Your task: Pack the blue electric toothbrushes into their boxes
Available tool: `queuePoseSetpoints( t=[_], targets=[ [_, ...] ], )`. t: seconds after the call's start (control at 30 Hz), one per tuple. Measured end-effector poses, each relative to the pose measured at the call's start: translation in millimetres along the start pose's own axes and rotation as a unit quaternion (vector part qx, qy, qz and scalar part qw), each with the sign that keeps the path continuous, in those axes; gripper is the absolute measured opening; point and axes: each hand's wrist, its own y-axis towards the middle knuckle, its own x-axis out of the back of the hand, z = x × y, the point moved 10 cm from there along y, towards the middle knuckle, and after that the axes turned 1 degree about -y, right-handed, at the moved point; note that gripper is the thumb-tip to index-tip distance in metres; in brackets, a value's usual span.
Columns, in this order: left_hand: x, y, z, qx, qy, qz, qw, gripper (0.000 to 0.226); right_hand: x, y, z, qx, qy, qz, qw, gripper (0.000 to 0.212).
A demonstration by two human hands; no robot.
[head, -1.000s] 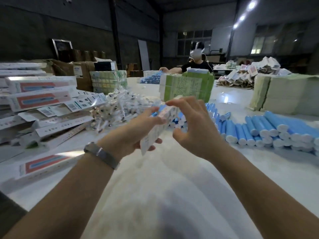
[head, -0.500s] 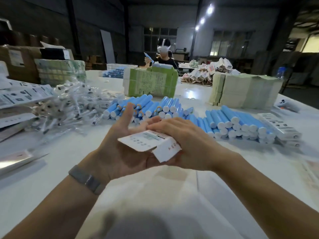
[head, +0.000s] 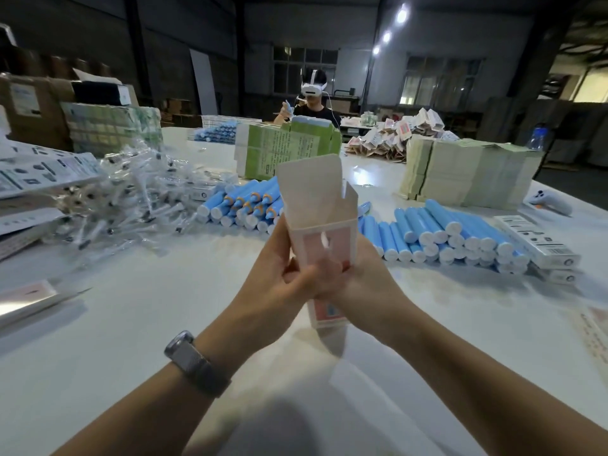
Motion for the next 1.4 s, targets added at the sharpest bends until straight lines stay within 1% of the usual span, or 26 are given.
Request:
queuePoseSetpoints(
  t=[0.07, 0.1, 0.17, 0.23, 0.33, 0.4, 0.47, 0.53, 0.57, 0.6, 0.63, 0.67, 0.7, 0.73, 0.77, 0.8, 0.83, 0.9, 0.97, 1.03, 1.07, 1.13, 1.23, 1.27, 1.33, 1.4],
  targets=[
    [6, 0, -4, -0.025, 0.025, -0.022, 0.999, 0.042, -5, -1, -5, -0.013, 0.024, 0.002, 1.0, 0.055],
    [10, 1, -8, -0.036, 0.033, -0.033, 0.998, 0.037, -8, -1, -7, -0.021, 0.031, 0.009, 0.999, 0.058],
    [14, 2, -12, -0.041, 0.052, -0.047, 0.997, 0.031, -15, -3, -13, -0.041, 0.039, 0.051, 0.997, 0.058],
    [18, 4, -9, -0.019, 0.061, -0.053, 0.997, 0.024, -20, -7, -22, -0.061, -0.022, 0.111, 0.992, 0.057],
    [22, 5, 0, 0.017, 0.07, -0.049, 0.996, 0.03, -11, -9, -39, -0.113, -0.134, 0.161, 0.971, 0.06],
    [23, 6, 1, 0.024, 0.073, -0.047, 0.996, 0.037, 1, -7, -40, -0.124, -0.159, 0.192, 0.96, 0.048],
    [22, 5, 2, 0.021, 0.074, -0.047, 0.996, 0.036, 16, -5, -38, -0.144, -0.14, 0.213, 0.956, 0.03],
    [20, 4, 1, 0.012, 0.071, -0.041, 0.997, 0.033, 40, -1, -38, -0.163, -0.083, 0.184, 0.966, 0.023],
    [19, 4, 1, 0.009, 0.067, -0.038, 0.997, 0.031, 55, 4, -41, -0.168, -0.061, 0.145, 0.973, 0.021],
    [18, 4, 2, 0.009, 0.061, -0.033, 0.998, 0.028, 73, 10, -45, -0.166, -0.068, 0.09, 0.98, 0.019],
    [16, 5, 2, 0.009, 0.055, -0.026, 0.998, 0.026, 94, 18, -51, -0.167, -0.113, 0.017, 0.979, 0.016],
    [15, 5, 2, 0.009, 0.053, -0.018, 0.998, 0.026, 117, 27, -58, -0.176, -0.185, -0.067, 0.965, 0.014],
    [14, 6, 1, 0.008, 0.053, -0.011, 0.998, 0.026, 138, 33, -64, -0.191, -0.275, -0.14, 0.932, 0.014],
    [13, 6, 1, 0.008, 0.054, -0.004, 0.999, 0.026, 150, 38, -69, -0.211, -0.371, -0.172, 0.888, 0.021],
    [11, 6, 2, 0.009, 0.054, 0.002, 0.999, 0.026, 154, 44, -78, -0.239, -0.454, -0.161, 0.843, 0.031],
    [10, 6, 2, 0.008, 0.055, 0.007, 0.998, 0.025, 154, 48, -89, -0.269, -0.506, -0.132, 0.809, 0.039],
    [10, 6, 1, 0.006, 0.054, 0.011, 0.998, 0.025, 153, 52, -99, -0.293, -0.531, -0.11, 0.787, 0.043],
    [9, 6, 1, 0.004, 0.054, 0.018, 0.998, 0.026, 154, 57, -110, -0.314, -0.546, -0.106, 0.769, 0.039],
    [8, 6, 1, 0.006, 0.05, 0.025, 0.998, 0.028, 155, 62, -111, -0.311, -0.554, -0.119, 0.763, 0.031],
    [8, 5, 2, 0.015, 0.04, 0.028, 0.999, 0.029, 154, 67, -113, -0.312, -0.549, -0.124, 0.766, 0.032],
    [8, 5, 3, 0.018, 0.036, 0.029, 0.999, 0.03, 155, 67, -114, -0.319, -0.531, -0.127, 0.774, 0.035],
    [7, 5, 4, 0.02, 0.034, 0.031, 0.999, 0.032, 159, 62, -118, -0.339, -0.454, -0.151, 0.81, 0.037],
    [8, 5, 5, 0.024, 0.036, 0.031, 0.999, 0.028, 161, 51, -115, -0.339, -0.263, -0.226, 0.875, 0.043],
    [8, 5, 5, 0.022, 0.038, 0.031, 0.999, 0.026, 159, 49, -110, -0.316, -0.185, -0.25, 0.896, 0.05],
    [8, 5, 6, 0.02, 0.045, 0.03, 0.998, 0.025, 150, 50, -87, -0.233, -0.064, -0.273, 0.931, 0.059],
    [8, 5, 6, 0.018, 0.049, 0.027, 0.998, 0.024, 137, 52, -47, -0.141, 0.0, -0.253, 0.957, 0.059]
  ],
)
